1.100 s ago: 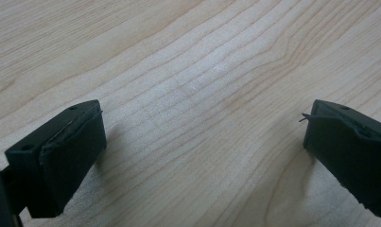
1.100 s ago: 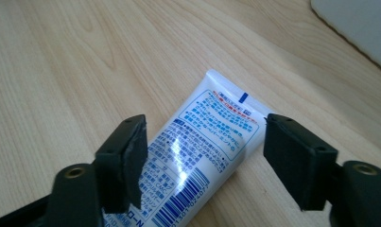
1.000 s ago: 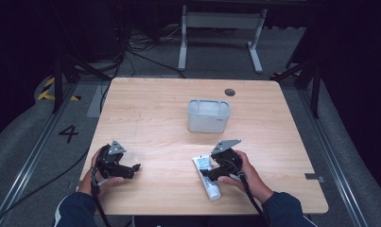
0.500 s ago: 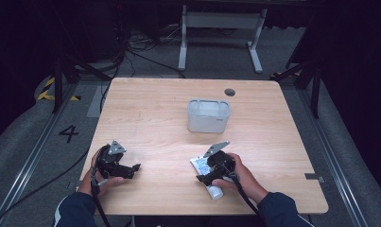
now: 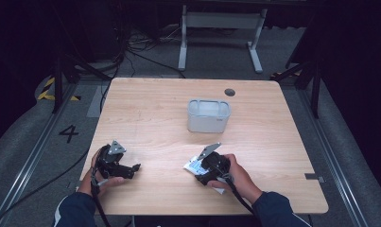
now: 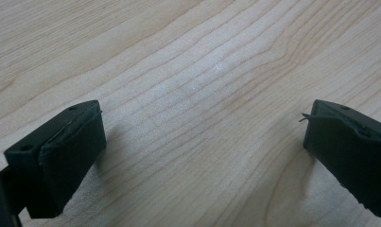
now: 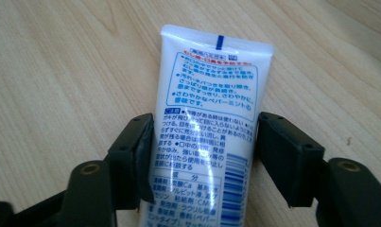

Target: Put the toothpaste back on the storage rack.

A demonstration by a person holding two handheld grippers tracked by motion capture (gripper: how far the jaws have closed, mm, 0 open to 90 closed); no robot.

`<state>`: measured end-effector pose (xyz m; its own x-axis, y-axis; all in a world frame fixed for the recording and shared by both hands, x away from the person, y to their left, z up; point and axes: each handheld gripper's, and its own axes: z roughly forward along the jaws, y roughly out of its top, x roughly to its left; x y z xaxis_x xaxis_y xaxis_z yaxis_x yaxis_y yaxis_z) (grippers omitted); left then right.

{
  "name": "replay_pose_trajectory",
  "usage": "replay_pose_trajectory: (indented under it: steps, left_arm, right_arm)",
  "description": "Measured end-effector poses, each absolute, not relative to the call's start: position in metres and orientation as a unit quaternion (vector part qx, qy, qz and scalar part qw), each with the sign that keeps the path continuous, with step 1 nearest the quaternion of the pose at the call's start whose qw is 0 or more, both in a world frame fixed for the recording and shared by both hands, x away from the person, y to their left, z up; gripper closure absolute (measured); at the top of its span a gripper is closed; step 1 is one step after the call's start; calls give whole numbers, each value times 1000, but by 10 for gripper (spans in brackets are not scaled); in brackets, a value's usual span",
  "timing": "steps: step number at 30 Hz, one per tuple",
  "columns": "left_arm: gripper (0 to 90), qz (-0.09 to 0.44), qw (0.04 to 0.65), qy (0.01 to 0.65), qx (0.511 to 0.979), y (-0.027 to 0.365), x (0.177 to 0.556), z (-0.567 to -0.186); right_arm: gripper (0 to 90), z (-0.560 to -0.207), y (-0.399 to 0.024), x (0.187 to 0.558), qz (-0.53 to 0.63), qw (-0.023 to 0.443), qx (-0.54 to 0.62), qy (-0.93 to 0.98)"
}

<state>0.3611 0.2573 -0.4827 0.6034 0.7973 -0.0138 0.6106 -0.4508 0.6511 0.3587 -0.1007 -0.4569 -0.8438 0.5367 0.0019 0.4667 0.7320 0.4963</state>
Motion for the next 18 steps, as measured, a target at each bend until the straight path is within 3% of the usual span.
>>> replay_pose_trajectory:
  steps: [10,18]
  left_arm:
    - [3,148,314,419,839,257,361,-483]
    - [2,149,313,416,841,258,362,-483]
  right_arm:
    - [452,-455,-98,361,234,64,249,938]
    - [545,-453,-102,363,243,53,235,940]
